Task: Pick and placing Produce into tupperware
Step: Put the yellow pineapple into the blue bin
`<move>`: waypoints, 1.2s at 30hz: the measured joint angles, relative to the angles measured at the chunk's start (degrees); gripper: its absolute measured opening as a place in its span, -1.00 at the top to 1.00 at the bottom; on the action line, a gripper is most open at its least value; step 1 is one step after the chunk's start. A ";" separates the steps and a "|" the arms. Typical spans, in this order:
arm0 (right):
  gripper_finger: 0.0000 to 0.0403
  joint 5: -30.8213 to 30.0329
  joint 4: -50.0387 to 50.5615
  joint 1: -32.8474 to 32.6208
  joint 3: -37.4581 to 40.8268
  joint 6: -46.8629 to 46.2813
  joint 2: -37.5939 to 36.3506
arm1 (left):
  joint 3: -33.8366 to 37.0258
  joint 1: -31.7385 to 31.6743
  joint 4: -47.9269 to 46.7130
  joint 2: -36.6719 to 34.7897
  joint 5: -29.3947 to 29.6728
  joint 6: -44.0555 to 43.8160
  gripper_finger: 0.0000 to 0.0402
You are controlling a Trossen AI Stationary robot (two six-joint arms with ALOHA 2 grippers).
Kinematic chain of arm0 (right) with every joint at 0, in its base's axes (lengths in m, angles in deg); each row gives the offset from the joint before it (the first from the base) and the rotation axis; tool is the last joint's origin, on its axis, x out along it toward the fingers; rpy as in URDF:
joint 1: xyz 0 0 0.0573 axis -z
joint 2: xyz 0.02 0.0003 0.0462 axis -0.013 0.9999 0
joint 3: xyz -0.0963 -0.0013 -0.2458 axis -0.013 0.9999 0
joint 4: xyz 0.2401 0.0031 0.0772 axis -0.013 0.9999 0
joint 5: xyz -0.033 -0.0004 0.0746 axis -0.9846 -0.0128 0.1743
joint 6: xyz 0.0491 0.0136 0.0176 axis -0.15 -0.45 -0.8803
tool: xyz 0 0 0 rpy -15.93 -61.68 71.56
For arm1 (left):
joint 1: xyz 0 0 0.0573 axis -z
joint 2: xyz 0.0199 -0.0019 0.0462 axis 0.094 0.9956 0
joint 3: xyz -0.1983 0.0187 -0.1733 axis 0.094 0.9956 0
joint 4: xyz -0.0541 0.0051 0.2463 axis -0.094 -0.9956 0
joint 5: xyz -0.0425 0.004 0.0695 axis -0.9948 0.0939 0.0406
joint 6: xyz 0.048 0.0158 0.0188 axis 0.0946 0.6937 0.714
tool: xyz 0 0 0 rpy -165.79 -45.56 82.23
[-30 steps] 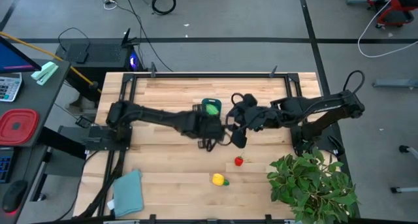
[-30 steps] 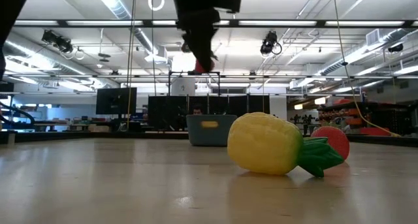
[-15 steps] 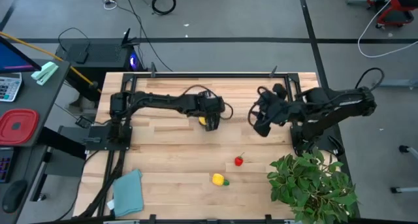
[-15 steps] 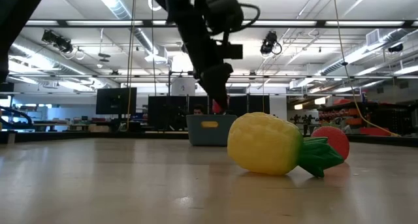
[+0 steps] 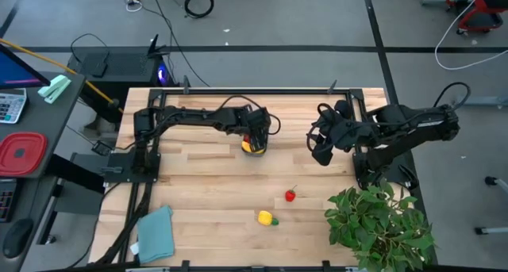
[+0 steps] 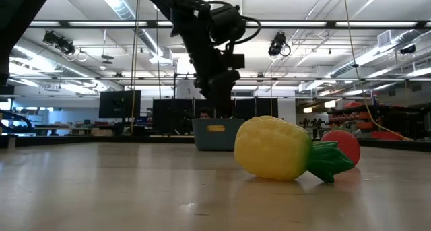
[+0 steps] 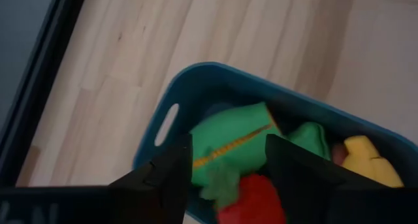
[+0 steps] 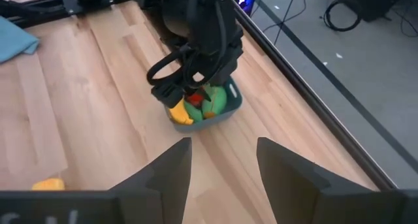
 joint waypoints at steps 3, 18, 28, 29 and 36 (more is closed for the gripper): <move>0.09 -0.02 0.02 0.01 0.00 0.12 0.00 | 0.00 0.03 -0.02 0.00 -0.09 -0.02 0.05; 0.09 -0.07 0.02 0.03 0.00 7.63 0.00 | -4.86 5.97 -2.39 -0.43 -5.04 3.88 0.01; 0.09 1.98 0.73 0.03 1.52 7.10 0.00 | -17.11 20.55 -14.29 -0.68 -12.20 1.09 0.07; 0.09 3.43 0.62 0.03 2.41 7.46 0.00 | -17.39 22.05 -16.19 -0.68 -12.16 0.01 0.06; 0.09 7.54 0.07 0.02 12.60 5.95 0.02 | -16.50 33.22 -19.84 0.36 -11.86 -3.19 -0.08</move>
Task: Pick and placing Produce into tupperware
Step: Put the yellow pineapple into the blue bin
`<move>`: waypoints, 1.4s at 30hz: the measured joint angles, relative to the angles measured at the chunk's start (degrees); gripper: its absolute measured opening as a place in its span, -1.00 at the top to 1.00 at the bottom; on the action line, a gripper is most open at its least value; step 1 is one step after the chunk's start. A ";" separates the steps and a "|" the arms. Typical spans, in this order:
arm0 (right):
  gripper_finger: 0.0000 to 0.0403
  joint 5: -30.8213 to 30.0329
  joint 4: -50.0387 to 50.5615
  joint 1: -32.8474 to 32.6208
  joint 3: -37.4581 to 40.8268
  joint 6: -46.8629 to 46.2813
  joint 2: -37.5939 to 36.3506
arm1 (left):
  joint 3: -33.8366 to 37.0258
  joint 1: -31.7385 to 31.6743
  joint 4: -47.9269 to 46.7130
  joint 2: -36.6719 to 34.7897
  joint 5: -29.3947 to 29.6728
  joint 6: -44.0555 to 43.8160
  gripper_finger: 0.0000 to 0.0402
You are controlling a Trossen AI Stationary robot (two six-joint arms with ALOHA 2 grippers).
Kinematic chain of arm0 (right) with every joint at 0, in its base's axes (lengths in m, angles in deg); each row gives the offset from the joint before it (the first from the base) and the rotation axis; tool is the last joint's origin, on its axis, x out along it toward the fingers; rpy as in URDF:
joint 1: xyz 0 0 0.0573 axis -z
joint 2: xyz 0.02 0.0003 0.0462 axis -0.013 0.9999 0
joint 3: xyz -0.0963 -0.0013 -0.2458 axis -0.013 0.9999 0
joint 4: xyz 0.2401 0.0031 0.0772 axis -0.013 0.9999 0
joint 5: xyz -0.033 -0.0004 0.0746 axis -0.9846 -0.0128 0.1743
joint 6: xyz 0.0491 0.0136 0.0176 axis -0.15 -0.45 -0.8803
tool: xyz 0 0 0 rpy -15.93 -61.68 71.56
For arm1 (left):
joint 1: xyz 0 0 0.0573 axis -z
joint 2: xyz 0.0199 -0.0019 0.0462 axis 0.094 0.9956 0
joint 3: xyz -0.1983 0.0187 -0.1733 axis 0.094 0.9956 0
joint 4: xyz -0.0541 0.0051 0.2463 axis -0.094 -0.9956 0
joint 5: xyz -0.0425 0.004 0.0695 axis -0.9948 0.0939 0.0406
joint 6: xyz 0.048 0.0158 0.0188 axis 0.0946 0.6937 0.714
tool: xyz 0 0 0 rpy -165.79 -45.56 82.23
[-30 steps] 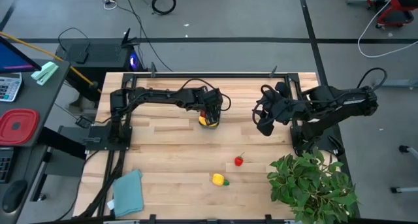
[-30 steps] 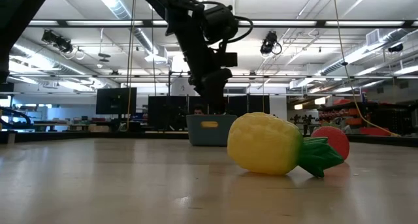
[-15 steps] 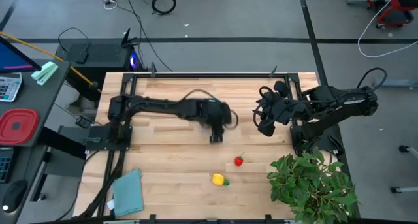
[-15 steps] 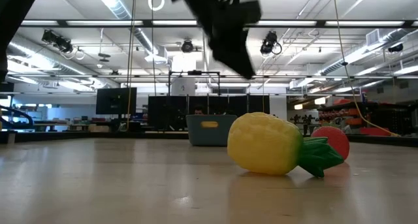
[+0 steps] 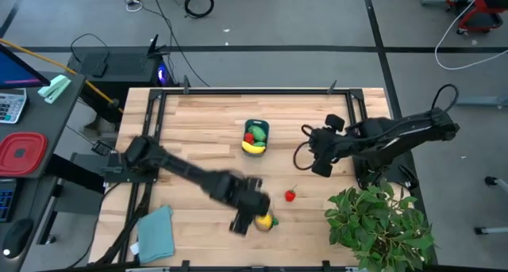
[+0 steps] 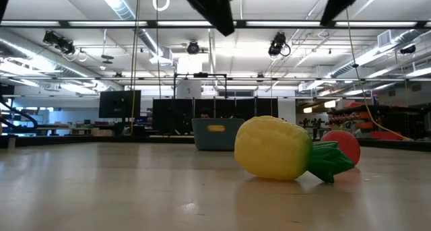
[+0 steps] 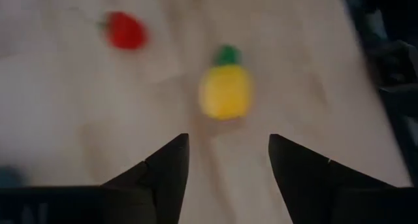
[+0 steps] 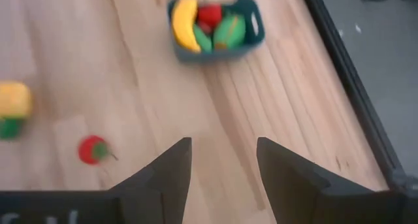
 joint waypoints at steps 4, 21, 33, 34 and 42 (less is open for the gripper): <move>0.09 -0.54 -2.25 0.01 6.07 -2.00 0.04 | 0.06 3.90 3.96 2.54 2.88 -0.16 -0.18; 0.09 0.83 -2.99 -0.01 9.31 -10.47 0.00 | 0.10 1.76 10.09 11.35 2.87 -1.40 -0.24; 0.09 0.86 -3.13 -0.01 9.28 -10.35 0.00 | 0.08 1.89 13.34 13.50 -0.40 -3.06 -0.25; 0.09 0.85 -3.22 -0.01 9.28 -10.35 0.00 | 0.08 1.79 12.76 13.96 -0.44 -3.30 -0.26; 0.09 0.84 -3.33 0.01 9.28 -10.35 0.00 | 0.08 0.90 13.42 15.09 -0.39 -3.39 -0.26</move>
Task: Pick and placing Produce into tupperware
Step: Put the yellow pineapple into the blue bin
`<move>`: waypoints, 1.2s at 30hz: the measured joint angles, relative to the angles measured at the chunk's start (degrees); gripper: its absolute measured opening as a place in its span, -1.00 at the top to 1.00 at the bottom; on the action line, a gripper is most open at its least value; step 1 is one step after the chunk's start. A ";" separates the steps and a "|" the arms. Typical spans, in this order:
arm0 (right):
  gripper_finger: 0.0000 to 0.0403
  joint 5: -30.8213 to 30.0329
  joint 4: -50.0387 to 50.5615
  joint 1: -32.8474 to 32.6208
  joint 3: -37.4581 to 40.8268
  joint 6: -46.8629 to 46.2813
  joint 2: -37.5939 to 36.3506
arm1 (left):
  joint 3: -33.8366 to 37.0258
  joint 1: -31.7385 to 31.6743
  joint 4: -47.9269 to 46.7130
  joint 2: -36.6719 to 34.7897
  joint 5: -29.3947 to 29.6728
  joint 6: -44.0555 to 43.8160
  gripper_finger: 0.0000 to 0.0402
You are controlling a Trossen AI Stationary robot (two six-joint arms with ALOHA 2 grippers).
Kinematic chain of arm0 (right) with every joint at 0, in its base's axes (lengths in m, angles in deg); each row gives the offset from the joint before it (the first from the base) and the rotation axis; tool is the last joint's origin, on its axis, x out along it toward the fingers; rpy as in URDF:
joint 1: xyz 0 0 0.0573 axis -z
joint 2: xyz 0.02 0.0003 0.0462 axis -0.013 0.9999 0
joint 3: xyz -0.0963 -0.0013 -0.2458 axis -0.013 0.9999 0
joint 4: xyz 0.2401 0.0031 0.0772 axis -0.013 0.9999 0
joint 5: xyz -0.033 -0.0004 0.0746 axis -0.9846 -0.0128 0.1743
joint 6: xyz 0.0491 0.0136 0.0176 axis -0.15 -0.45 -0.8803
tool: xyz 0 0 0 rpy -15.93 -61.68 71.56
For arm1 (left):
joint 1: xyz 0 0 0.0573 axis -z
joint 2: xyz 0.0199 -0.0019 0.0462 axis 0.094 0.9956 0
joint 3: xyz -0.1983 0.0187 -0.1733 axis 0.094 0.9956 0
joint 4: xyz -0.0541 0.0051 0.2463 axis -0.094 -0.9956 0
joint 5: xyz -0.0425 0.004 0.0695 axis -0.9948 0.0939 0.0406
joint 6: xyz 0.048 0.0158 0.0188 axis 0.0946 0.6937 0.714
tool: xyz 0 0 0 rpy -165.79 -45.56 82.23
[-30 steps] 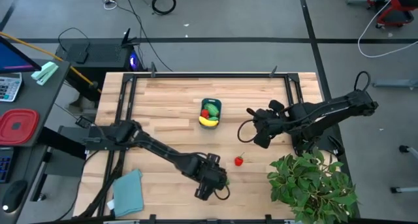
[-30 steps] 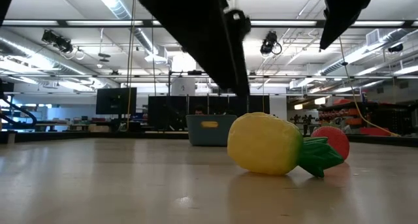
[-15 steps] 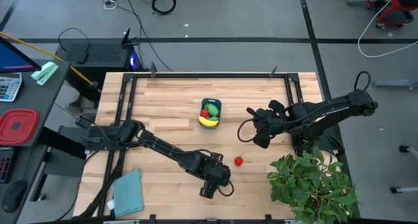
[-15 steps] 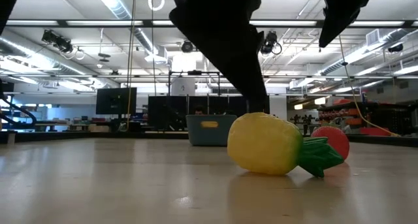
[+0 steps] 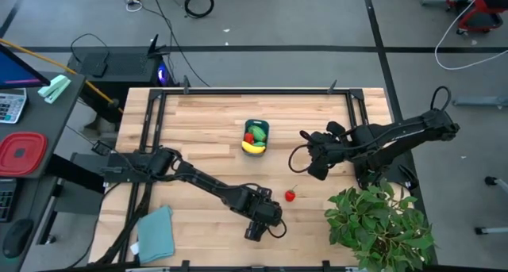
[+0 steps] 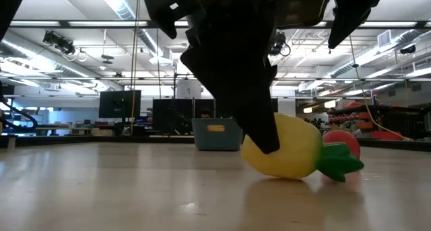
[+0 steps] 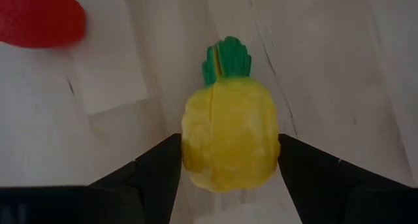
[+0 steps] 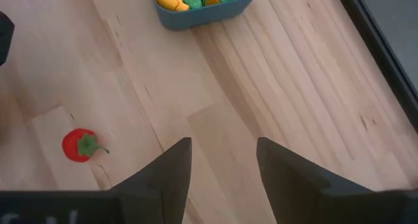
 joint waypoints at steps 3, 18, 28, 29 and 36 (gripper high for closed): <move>0.09 0.00 0.00 -0.02 -0.02 0.00 0.00 | 0.00 -0.19 0.94 0.00 0.04 0.16 -0.24; 0.09 0.00 0.00 -0.02 -0.02 0.00 0.00 | 0.00 -1.32 1.14 -0.29 0.28 1.66 -0.08; 0.09 0.00 0.11 -0.01 -0.02 -0.15 0.00 | -10.47 -4.02 -13.29 -1.25 10.58 4.51 -0.10; 0.09 0.00 0.13 -0.02 -0.02 -0.44 0.00 | -12.15 -4.42 -15.43 -1.29 11.76 4.50 -0.10; 0.09 0.00 1.03 -0.02 -0.02 -1.62 0.00 | -24.65 -9.33 -37.60 -1.41 22.14 4.41 -0.05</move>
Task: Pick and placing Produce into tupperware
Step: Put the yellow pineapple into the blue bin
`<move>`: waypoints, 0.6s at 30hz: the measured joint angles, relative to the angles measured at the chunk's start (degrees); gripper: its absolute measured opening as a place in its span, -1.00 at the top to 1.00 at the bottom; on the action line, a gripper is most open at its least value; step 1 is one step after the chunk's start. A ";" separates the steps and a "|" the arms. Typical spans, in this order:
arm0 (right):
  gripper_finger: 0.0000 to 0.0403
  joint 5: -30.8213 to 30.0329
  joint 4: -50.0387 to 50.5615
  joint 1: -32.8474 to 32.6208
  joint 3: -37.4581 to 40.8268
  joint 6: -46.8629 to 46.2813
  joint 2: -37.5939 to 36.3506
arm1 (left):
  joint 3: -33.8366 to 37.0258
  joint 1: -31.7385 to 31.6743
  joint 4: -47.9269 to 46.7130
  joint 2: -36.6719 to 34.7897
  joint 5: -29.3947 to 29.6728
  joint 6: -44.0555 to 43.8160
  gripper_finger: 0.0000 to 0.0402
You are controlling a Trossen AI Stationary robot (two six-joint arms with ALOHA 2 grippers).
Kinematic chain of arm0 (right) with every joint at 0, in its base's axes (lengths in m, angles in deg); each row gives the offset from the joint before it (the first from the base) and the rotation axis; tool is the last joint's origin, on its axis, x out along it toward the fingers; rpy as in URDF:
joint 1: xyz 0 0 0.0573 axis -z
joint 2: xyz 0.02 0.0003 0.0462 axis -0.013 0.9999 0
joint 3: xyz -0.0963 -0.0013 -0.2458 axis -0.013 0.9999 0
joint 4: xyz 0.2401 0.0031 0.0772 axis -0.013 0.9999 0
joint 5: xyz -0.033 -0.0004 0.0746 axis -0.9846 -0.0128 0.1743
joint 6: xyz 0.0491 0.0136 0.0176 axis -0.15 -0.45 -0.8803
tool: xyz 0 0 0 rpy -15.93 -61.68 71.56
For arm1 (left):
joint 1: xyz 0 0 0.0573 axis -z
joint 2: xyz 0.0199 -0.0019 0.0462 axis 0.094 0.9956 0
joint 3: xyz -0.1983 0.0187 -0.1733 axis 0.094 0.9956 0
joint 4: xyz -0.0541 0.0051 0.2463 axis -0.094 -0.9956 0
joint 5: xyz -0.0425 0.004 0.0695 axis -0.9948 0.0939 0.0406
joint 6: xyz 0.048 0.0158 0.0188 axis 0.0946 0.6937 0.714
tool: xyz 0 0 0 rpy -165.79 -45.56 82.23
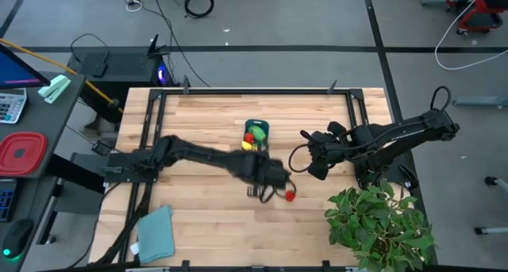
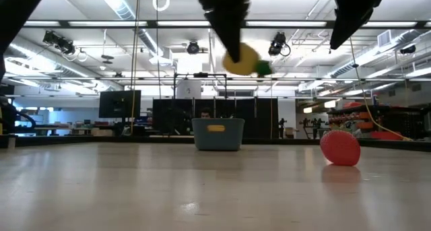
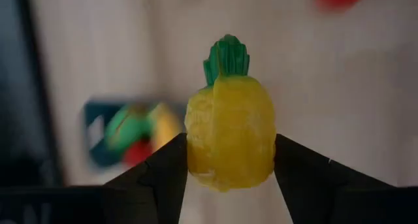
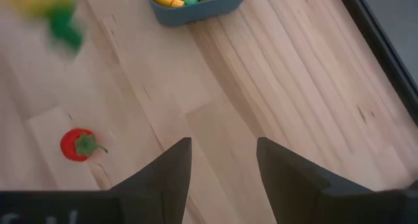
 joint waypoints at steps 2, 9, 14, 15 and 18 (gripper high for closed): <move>0.09 0.00 0.27 0.00 0.00 0.00 0.00 | -2.47 -2.28 -5.54 0.08 0.92 -1.00 -0.07; 0.09 -0.05 0.42 0.02 -0.02 -0.03 -0.06 | -1.46 -12.04 -5.89 0.06 -1.32 2.13 -0.08; 0.09 -0.61 0.78 -0.04 -0.02 0.07 -0.26 | 4.21 -19.19 0.19 0.14 -6.25 3.02 -0.06; 0.09 -0.63 0.93 -0.02 -0.02 0.07 -0.28 | 5.40 -20.15 1.74 0.14 -6.26 3.06 -0.07; 0.09 -1.21 1.14 -0.02 -0.02 0.15 -0.37 | 9.17 -21.92 6.77 0.16 -6.91 4.94 -0.09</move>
